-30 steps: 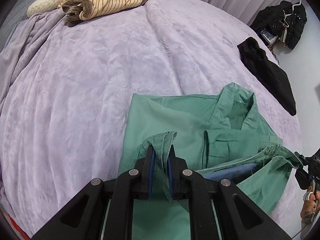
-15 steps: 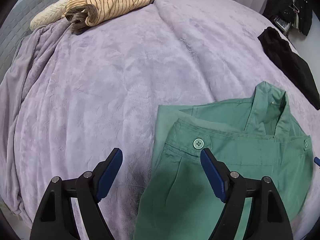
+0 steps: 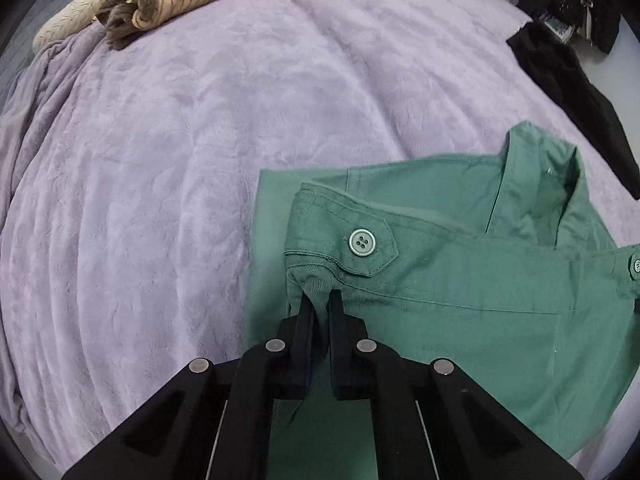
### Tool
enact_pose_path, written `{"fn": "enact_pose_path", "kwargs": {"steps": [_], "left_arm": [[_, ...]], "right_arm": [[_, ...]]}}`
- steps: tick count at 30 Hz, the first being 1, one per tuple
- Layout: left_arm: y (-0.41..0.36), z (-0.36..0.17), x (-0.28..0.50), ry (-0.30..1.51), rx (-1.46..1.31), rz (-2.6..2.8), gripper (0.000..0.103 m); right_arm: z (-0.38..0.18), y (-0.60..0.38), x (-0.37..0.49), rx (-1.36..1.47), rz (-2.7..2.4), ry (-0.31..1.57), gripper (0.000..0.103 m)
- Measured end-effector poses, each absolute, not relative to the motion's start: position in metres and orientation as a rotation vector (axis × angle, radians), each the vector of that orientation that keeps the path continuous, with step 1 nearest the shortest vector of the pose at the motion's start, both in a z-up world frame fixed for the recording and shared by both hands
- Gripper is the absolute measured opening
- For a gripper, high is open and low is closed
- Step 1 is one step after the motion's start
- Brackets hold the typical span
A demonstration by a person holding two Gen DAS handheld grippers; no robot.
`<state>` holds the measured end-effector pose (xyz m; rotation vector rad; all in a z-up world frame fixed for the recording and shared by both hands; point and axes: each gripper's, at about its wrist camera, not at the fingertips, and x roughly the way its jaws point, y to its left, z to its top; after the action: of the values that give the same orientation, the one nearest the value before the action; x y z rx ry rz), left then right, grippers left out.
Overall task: Fold large clothes
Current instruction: 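Lift the hem with both grippers and fold it over toward the collar, then open both grippers and withdraw them from the folded jacket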
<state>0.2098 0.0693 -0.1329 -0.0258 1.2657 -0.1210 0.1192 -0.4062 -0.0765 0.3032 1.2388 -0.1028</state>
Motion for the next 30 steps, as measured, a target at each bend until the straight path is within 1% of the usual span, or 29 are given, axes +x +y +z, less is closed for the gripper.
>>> {"fn": "enact_pose_path", "kwargs": {"steps": [3, 5, 7, 9, 11, 12, 13, 14, 15, 19, 23, 26, 30], "left_arm": [[0.069, -0.125, 0.213, 1.220, 0.003, -0.135, 0.007], [0.065, -0.134, 0.221, 1.219, 0.023, -0.117, 0.007], [0.064, -0.150, 0.230, 1.237, 0.033, -0.090, 0.007], [0.060, -0.168, 0.231, 1.263, 0.066, -0.056, 0.008], [0.057, -0.171, 0.227, 1.252, 0.086, -0.039, 0.009], [0.057, -0.167, 0.227, 1.253, 0.095, -0.033, 0.016], [0.060, -0.163, 0.226, 1.258, 0.103, -0.024, 0.021], [0.063, -0.157, 0.225, 1.260, 0.107, -0.019, 0.032], [0.069, -0.149, 0.223, 1.250, 0.104, -0.021, 0.034], [0.094, -0.113, 0.206, 1.225, 0.075, -0.069, 0.034], [0.096, -0.093, 0.163, 1.221, 0.053, -0.112, 0.034], [0.088, -0.107, 0.128, 1.258, 0.046, -0.140, 0.035], [0.076, -0.154, 0.092, 1.334, 0.134, -0.121, 0.034]], "right_arm": [[-0.053, -0.412, 0.118, 0.283, -0.091, 1.168, 0.005], [-0.059, -0.412, 0.126, 0.261, -0.099, 1.178, 0.005], [-0.080, -0.417, 0.133, 0.265, -0.131, 1.204, 0.005], [-0.112, -0.422, 0.138, 0.271, -0.175, 1.263, 0.005], [-0.136, -0.428, 0.135, 0.312, -0.198, 1.299, 0.007], [-0.137, -0.432, 0.131, 0.342, -0.203, 1.286, 0.008], [-0.136, -0.435, 0.128, 0.367, -0.210, 1.280, 0.010], [-0.132, -0.439, 0.125, 0.386, -0.222, 1.283, 0.020], [-0.126, -0.442, 0.120, 0.394, -0.240, 1.288, 0.026], [-0.091, -0.444, 0.092, 0.355, -0.245, 1.239, 0.027], [-0.068, -0.417, 0.059, 0.362, -0.151, 1.204, 0.027], [-0.069, -0.381, 0.036, 0.359, -0.062, 1.225, 0.027], [-0.102, -0.354, 0.021, 0.259, -0.069, 1.310, 0.027]]}}
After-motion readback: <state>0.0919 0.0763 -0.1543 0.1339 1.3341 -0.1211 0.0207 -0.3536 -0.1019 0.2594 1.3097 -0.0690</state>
